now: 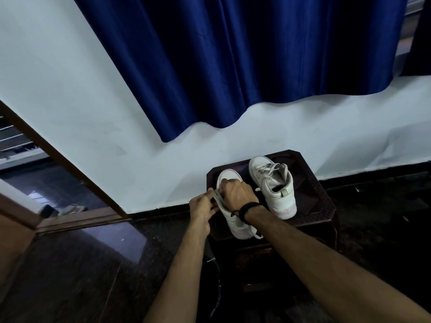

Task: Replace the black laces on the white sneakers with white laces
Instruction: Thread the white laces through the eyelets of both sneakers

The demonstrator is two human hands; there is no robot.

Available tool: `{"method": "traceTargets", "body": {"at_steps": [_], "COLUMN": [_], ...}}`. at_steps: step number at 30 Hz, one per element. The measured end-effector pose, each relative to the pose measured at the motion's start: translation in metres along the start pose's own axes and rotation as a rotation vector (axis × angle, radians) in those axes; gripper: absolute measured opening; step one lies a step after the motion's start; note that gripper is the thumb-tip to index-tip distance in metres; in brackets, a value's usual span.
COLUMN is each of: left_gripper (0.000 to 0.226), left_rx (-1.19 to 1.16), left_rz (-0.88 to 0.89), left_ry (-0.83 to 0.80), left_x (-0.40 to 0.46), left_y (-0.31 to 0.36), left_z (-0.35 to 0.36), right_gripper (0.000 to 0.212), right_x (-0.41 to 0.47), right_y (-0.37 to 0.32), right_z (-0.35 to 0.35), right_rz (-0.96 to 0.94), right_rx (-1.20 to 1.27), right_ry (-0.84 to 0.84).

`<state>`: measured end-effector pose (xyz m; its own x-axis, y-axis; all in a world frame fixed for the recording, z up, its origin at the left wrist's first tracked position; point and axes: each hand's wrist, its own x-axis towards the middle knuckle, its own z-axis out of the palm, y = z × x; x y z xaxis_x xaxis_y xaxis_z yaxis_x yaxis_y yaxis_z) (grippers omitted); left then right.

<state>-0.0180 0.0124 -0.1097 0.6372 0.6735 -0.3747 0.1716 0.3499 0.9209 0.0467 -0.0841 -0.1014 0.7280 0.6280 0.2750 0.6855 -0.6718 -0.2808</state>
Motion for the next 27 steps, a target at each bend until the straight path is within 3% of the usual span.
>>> {"method": "traceTargets", "body": {"at_steps": [4, 7, 9, 12, 15, 17, 19, 22, 24, 27], "left_gripper": [0.020, 0.026, 0.019, 0.018, 0.032, 0.034, 0.028, 0.024, 0.027, 0.017], "left_rx": [-0.083, -0.086, -0.132, -0.406, -0.653, -0.507, -0.142, 0.427, 0.504, 0.370], "left_rz": [-0.073, -0.075, -0.076, -0.086, -0.111, -0.112, -0.085, 0.017, 0.089, 0.120], "left_ry": [-0.065, -0.026, 0.025, 0.076, 0.137, 0.150, 0.104, -0.119, -0.194, -0.007], "left_x": [0.006, 0.006, 0.003, 0.003, 0.009, 0.006, -0.003, -0.019, -0.027, -0.027], "left_y": [-0.010, -0.011, -0.007, 0.007, 0.015, 0.013, 0.004, -0.005, -0.006, -0.006], "left_z": [-0.006, 0.002, 0.003, -0.013, -0.047, -0.063, -0.069, -0.060, -0.049, -0.048], "right_gripper": [0.034, 0.029, 0.029, 0.028, 0.026, 0.025, 0.026, 0.042, 0.041, 0.030], "right_x": [-0.002, 0.001, 0.005, 0.009, 0.013, 0.019, 0.023, 0.014, -0.003, -0.029], "right_y": [-0.002, 0.001, 0.006, 0.013, 0.019, 0.021, 0.021, 0.013, 0.002, -0.005], "right_z": [0.001, 0.000, -0.005, -0.019, -0.034, -0.042, -0.049, -0.052, -0.042, -0.019], "right_rz": [0.002, 0.033, 0.049, 0.036, 0.041, 0.030, 0.015, 0.021, -0.031, -0.116], "right_rx": [-0.049, -0.065, -0.016, 0.068, 0.079, -0.004, -0.119, -0.184, -0.112, 0.035], "right_ry": [0.010, -0.052, -0.130, -0.212, -0.177, -0.122, -0.037, 0.012, 0.107, 0.210]}}
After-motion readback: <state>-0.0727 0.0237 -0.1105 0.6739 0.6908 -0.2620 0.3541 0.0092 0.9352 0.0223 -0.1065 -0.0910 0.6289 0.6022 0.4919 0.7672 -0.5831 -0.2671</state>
